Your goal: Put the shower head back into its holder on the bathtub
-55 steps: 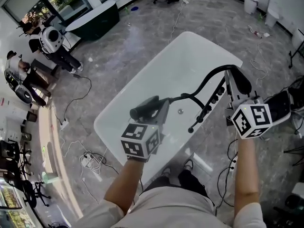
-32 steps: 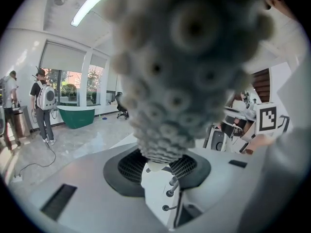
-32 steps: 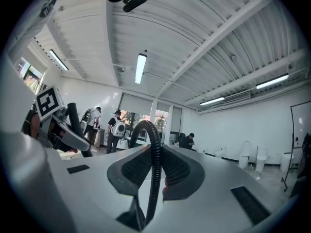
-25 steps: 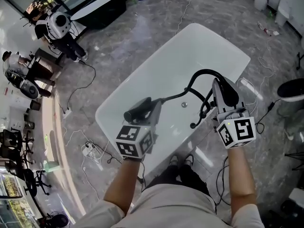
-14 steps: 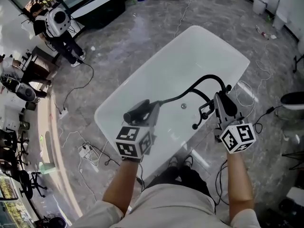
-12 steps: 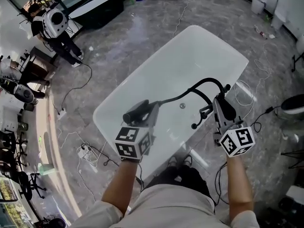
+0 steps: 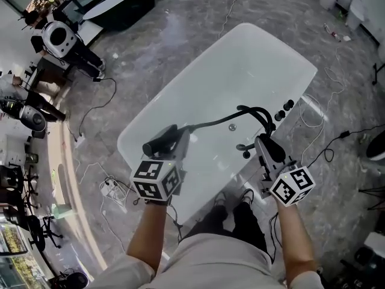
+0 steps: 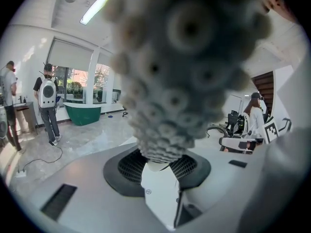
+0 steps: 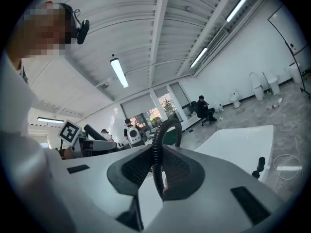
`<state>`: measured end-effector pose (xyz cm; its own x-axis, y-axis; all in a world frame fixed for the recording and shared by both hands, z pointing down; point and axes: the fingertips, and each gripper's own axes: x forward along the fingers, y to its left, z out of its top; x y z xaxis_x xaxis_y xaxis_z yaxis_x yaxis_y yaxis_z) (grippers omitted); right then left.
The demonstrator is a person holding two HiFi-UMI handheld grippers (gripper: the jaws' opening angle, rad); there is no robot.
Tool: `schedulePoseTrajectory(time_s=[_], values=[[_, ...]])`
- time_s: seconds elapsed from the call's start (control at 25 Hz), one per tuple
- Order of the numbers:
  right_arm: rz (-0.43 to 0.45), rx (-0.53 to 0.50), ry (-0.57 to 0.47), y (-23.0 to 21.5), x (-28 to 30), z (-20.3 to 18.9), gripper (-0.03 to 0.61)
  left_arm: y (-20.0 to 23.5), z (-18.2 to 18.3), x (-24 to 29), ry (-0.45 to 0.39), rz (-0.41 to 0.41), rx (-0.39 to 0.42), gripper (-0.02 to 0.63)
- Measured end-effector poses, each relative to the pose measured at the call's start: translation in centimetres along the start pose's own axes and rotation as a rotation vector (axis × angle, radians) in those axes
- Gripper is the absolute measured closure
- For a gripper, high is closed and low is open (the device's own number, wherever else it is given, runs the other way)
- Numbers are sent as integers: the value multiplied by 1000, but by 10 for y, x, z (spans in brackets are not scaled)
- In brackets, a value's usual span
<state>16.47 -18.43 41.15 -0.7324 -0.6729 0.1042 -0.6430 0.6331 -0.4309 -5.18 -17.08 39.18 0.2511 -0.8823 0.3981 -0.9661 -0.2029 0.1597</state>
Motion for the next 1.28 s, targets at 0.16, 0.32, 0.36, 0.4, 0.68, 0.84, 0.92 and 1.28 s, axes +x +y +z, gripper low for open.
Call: schedulePoseTrajectory(time_s=[0.16,0.32,0.36,0.4,0.68,0.84,0.92,1.28], values=[[-140,-150,114,-25,-20,-9,510,-7,0,-1,-7,6,9,482],[-227,-295,200,-33,-37,-9,510,-19,-8,4,6,-21,5,482],[-230,-301,210,-32,-39,-8,510,-21,-10,6,9,-27,5,482],[-227,-291,219,-31,-42,-9,509,-24,-11,7,12,-32,6,482],[-300,-296,298,-56,-50,-44,509,-34,-18,15,18,-54,20,482],[-361,-424,292,-59,-46,-39,511,-36,-24,16,31,-61,24,482],[-353,-461,301,-58,-39,-43,510,-37,-28,18,36,-67,25,482],[-333,-393,255,-86,-15,-86,510,-45,-37,24,55,-101,48,482]])
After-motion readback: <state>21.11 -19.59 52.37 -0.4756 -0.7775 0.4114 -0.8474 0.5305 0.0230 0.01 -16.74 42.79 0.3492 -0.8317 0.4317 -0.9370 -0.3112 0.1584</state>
